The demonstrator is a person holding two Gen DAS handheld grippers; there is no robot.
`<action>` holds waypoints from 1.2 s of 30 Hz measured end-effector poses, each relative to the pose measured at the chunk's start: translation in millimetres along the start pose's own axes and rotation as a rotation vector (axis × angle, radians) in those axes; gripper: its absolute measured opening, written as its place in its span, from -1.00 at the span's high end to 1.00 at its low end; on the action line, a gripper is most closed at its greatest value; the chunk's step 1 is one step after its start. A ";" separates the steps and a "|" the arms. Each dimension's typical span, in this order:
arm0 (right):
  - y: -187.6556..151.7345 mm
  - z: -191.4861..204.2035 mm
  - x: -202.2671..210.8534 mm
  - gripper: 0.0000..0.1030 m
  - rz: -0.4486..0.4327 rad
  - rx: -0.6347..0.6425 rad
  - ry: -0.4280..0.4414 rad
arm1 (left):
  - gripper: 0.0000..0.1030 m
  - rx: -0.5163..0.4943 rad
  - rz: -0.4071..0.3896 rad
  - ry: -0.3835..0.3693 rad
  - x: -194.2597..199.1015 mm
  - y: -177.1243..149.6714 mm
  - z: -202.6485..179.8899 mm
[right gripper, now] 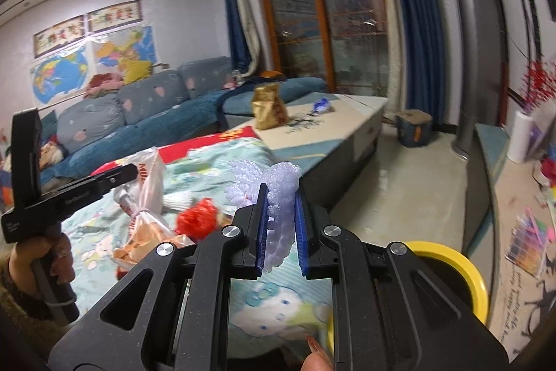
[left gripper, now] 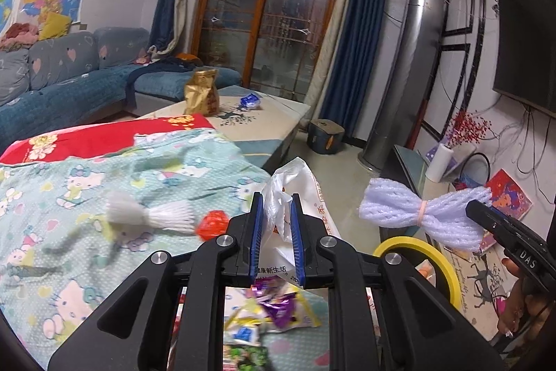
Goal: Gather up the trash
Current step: 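Carry the lavender bow and white bag in both tools over the yellow bin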
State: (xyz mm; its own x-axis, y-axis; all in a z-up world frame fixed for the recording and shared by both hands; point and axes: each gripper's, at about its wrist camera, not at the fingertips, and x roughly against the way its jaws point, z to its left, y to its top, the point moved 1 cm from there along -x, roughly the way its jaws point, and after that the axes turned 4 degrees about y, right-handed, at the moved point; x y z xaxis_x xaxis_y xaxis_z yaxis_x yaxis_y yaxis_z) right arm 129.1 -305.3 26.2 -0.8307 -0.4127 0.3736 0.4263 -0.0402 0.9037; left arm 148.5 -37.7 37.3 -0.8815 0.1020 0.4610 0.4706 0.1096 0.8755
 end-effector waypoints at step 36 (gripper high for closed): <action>-61.9 -163.9 40.6 0.81 0.092 -0.356 -0.392 | 0.70 -0.288 0.141 -0.125 -102.2 -85.4 -194.9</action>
State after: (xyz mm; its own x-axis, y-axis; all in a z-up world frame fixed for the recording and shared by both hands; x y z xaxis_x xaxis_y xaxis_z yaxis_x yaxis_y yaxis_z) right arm 127.6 -468.7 -48.9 -0.8268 -0.0613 0.5591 0.5418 -0.3538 0.7624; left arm 190.9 -250.1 -56.3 -0.7889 0.2183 0.5744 0.5413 -0.1957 0.8178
